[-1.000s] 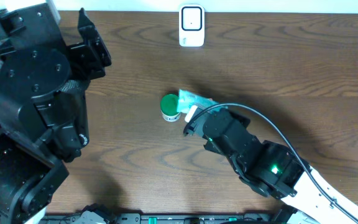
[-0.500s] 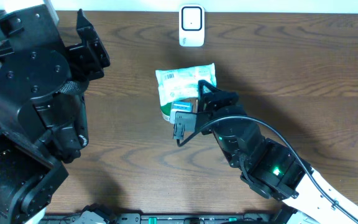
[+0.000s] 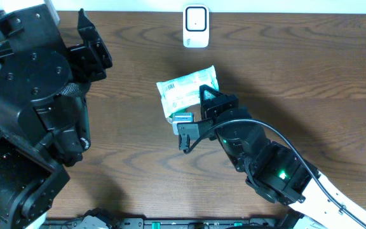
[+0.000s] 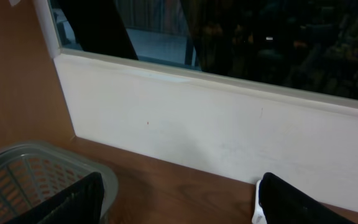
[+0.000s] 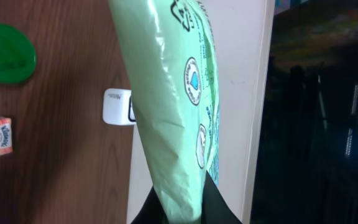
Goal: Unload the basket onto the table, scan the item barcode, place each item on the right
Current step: 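Grasp the mint-green tissue pack with the right gripper and lift it, then carry the mint-green pack with the right gripper to the scanner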
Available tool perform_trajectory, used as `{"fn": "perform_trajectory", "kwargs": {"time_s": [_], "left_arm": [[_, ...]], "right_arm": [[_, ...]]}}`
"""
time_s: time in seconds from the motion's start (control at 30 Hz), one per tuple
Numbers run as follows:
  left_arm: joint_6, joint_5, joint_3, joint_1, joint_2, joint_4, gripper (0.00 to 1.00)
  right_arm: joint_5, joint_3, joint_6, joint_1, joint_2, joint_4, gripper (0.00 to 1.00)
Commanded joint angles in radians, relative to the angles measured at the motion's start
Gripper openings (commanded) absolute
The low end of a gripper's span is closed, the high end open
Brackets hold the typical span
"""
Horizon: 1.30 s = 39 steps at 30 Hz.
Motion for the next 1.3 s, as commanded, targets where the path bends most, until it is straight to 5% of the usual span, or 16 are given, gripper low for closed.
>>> {"fn": "perform_trajectory", "kwargs": {"time_s": [0.0, 0.47, 0.7, 0.8, 0.93, 1.27], "left_arm": [[-0.009, -0.013, 0.002, 0.002, -0.004, 0.005, 0.80], [-0.036, -0.012, 0.002, 0.002, 0.017, -0.002, 0.80], [-0.081, -0.013, 0.002, 0.002, 0.044, -0.025, 0.80], [-0.081, -0.013, 0.002, 0.002, 0.048, -0.027, 0.80], [-0.081, -0.013, 0.002, 0.002, 0.048, -0.040, 0.80], [-0.081, -0.013, 0.001, 0.002, 0.057, -0.052, 0.80]], "right_arm": [[-0.007, 0.009, 0.107, 0.003, -0.014, 0.003, 0.01], [-0.190, 0.009, 1.408, -0.008, -0.002, -0.066, 0.02], [-0.456, 0.009, 1.752, -0.184, 0.073, 0.034, 0.01], [-0.836, 0.009, 1.823, -0.393, 0.132, 0.221, 0.01], [-1.114, 0.009, 1.999, -0.564, 0.219, 0.467, 0.01], [-1.275, 0.010, 2.706, -0.712, 0.602, 1.212, 0.01]]}}
